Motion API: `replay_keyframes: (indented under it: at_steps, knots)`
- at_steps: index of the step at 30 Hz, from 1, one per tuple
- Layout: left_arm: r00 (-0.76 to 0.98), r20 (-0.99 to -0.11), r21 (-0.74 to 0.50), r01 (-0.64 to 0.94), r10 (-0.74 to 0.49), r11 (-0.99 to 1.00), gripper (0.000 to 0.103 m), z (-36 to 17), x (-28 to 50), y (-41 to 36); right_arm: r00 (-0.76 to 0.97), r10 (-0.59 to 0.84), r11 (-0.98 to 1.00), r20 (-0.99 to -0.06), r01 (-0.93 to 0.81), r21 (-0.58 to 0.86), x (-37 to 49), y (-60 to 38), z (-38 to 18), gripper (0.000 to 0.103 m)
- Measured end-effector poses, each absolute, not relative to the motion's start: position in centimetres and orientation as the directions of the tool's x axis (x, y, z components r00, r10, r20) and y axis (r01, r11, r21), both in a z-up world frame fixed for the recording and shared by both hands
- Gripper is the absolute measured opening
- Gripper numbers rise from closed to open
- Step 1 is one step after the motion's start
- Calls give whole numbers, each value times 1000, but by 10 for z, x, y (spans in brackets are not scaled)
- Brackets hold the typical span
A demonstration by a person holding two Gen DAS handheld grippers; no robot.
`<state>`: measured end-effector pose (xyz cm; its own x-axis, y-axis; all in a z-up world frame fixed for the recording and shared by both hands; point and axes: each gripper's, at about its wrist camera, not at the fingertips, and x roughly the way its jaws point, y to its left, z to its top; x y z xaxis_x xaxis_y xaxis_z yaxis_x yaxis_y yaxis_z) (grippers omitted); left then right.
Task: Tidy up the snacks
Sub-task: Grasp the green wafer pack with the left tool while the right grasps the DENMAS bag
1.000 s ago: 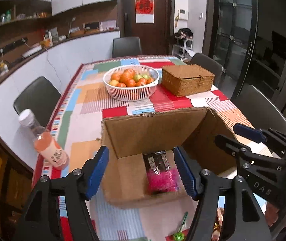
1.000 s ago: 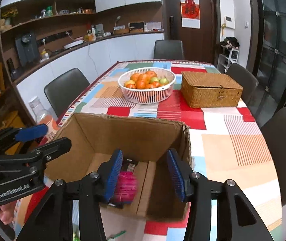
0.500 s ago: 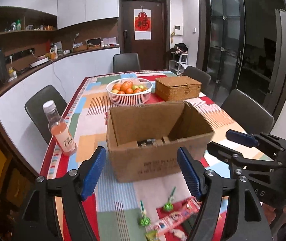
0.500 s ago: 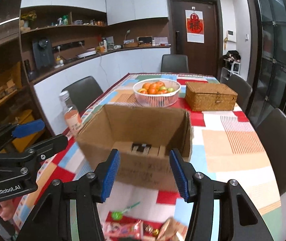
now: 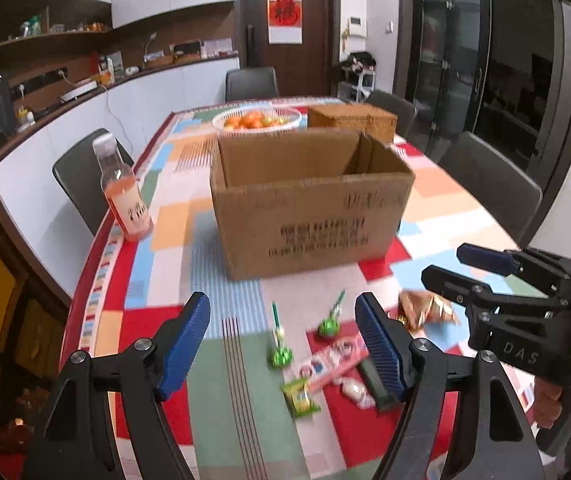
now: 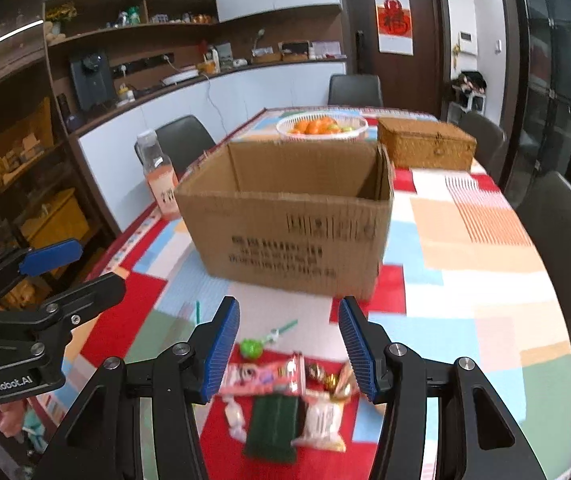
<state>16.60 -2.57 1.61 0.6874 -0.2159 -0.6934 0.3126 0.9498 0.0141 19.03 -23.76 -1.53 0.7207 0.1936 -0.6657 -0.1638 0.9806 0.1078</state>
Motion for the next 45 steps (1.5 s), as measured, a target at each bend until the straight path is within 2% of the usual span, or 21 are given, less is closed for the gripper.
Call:
replay_keyframes:
  at_steps: [7, 17, 28, 35, 39, 45]
  knots:
    - [645, -743, 56, 323, -176, 945, 75, -12, 155, -26, 672, 167, 986, -722, -128, 108, 181, -243, -41, 53]
    - [519, -840, 22, 326, -160, 945, 75, -62, 155, -25, 592, 125, 992, -796, -97, 84, 171, -246, -76, 53]
    - [443, -879, -24, 326, -175, 945, 74, -93, 165, -28, 544, 102, 995, -833, -71, 75, 177, -250, -99, 53]
    - [407, -891, -68, 322, -202, 944, 65, -103, 177, -28, 520, 99, 995, -848, -58, 80, 184, -252, -110, 53]
    - [378, -901, -91, 313, -212, 945, 55, -112, 185, -29, 504, 95, 995, -858, -46, 83, 189, -252, -117, 53]
    - [341, -912, -116, 318, -228, 941, 47, -122, 188, -32, 485, 101, 995, -869, -39, 94, 192, -254, -126, 52]
